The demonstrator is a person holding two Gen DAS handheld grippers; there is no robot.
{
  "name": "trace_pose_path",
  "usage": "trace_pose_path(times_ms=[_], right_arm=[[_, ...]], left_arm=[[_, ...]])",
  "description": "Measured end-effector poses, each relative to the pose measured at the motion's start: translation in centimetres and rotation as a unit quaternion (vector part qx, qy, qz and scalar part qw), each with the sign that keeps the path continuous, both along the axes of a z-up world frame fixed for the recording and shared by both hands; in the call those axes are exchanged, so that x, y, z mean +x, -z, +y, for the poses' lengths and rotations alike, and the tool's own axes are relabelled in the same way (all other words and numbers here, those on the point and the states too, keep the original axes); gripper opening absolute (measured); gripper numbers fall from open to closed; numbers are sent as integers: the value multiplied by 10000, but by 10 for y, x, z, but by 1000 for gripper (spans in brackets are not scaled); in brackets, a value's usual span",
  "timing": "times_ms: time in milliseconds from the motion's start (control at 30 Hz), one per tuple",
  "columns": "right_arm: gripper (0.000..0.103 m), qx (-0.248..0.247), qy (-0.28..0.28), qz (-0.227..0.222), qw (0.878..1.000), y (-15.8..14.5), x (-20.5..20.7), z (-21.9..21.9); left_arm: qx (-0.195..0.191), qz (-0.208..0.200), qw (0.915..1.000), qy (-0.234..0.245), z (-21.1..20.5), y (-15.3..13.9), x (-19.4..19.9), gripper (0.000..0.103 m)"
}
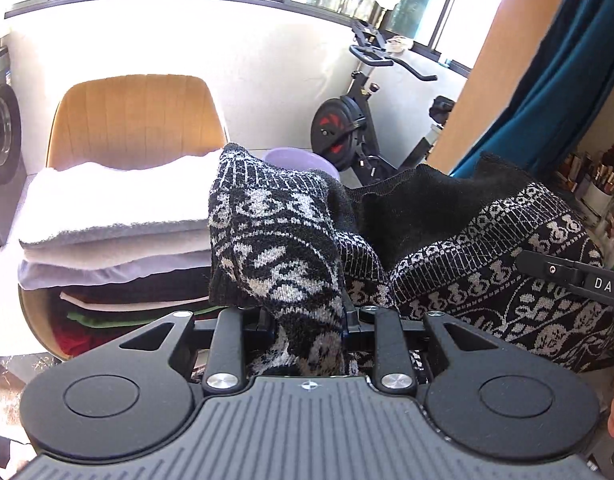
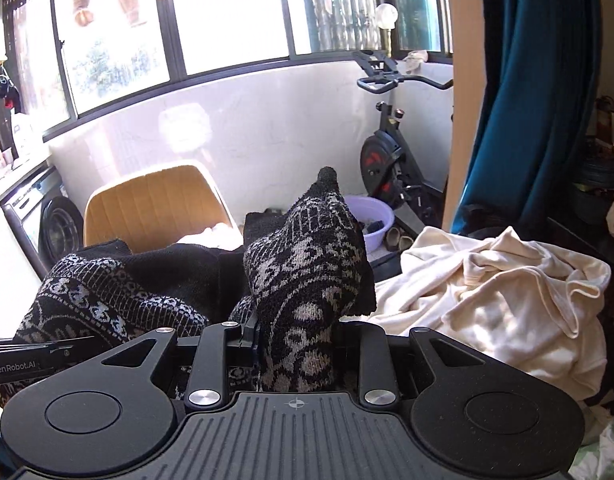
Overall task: Fold clothes
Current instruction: 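Lift the folded sweater with both grippers and carry it toward the tan chair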
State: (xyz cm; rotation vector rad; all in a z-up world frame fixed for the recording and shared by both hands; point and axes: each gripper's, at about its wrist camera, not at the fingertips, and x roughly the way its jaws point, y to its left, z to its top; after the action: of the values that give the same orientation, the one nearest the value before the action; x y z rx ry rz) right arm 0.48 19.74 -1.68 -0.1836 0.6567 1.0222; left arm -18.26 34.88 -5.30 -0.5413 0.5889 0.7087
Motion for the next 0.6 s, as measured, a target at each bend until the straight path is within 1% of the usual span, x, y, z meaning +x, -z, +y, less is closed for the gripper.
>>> trace_pose_path(times_ms=[100, 300, 467, 600], right_arm=[[24, 45, -203, 31, 9998, 4, 2, 42], [24, 248, -338, 241, 9988, 8, 28, 123], [24, 415, -387, 209, 9982, 1, 61, 178], [24, 525, -377, 256, 9976, -4, 91, 215]], left_arm=[[68, 82, 9998, -142, 31, -2, 2, 26], [160, 222, 9992, -302, 103, -11, 33, 26], [199, 194, 9988, -400, 157, -16, 55, 26], [139, 94, 9987, -480, 193, -17, 69, 26]])
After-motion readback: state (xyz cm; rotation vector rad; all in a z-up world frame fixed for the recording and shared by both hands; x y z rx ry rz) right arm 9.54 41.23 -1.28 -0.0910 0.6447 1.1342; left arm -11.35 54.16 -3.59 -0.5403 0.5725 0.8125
